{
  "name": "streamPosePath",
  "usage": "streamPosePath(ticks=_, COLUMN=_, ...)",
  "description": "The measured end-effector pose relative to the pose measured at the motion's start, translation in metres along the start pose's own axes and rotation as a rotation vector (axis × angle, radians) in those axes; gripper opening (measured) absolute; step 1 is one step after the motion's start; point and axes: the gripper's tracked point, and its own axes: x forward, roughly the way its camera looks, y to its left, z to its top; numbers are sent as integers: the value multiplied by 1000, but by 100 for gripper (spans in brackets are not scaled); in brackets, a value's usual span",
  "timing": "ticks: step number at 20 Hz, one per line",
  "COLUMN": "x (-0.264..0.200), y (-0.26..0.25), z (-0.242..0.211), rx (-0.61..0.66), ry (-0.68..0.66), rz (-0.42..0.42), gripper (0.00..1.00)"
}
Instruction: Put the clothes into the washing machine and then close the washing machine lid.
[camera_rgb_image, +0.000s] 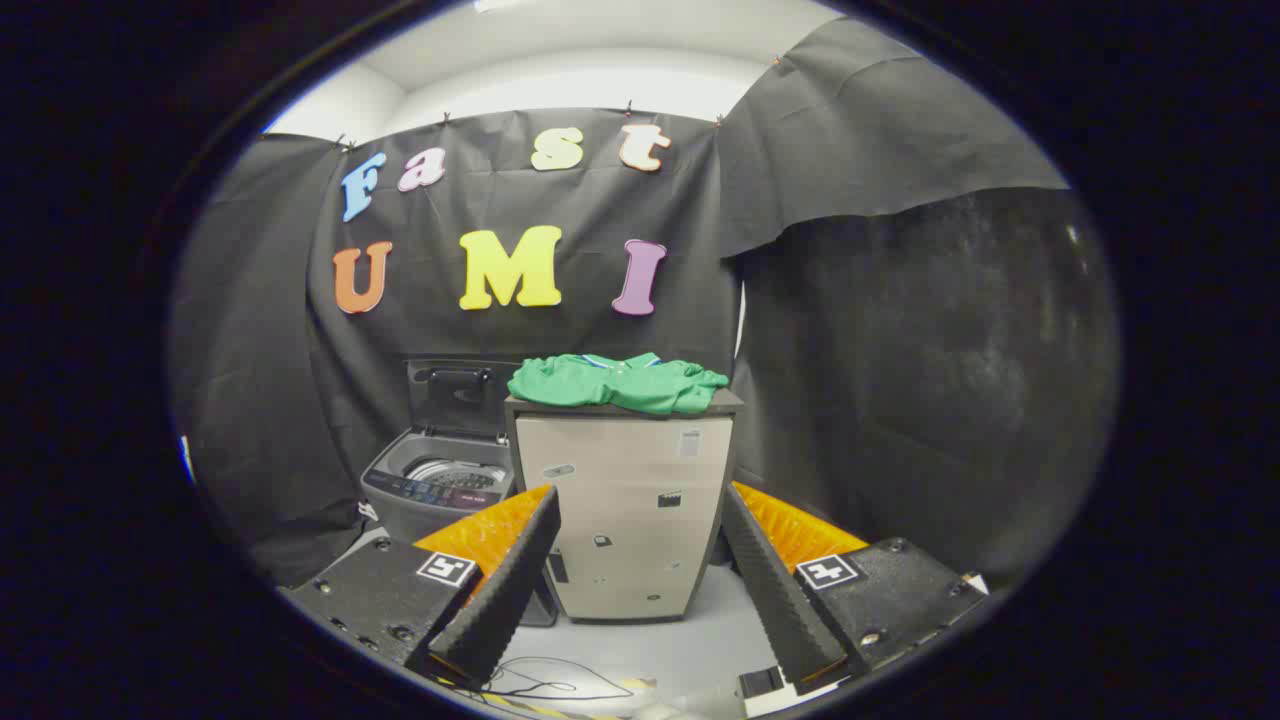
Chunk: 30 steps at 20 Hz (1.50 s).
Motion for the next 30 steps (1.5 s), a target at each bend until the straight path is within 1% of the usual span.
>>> streamPosePath(ticks=8, x=-5, y=2, z=0, rx=-5, ry=-2, rz=-13, gripper=100)
streamPosePath(ticks=19, x=-4, y=15, z=9, rx=-10, ry=-2, rz=-3, gripper=100)
streamPosePath(ticks=23, x=1, y=17, z=25, rx=-14, ry=-8, rz=-10, gripper=100)
streamPosePath(ticks=25, x=7, y=18, z=40, rx=-8, ry=-23, rz=-11, gripper=100)
streamPosePath(ticks=30, x=43, y=13, z=86, rx=14, ry=-39, rz=-30, gripper=100)
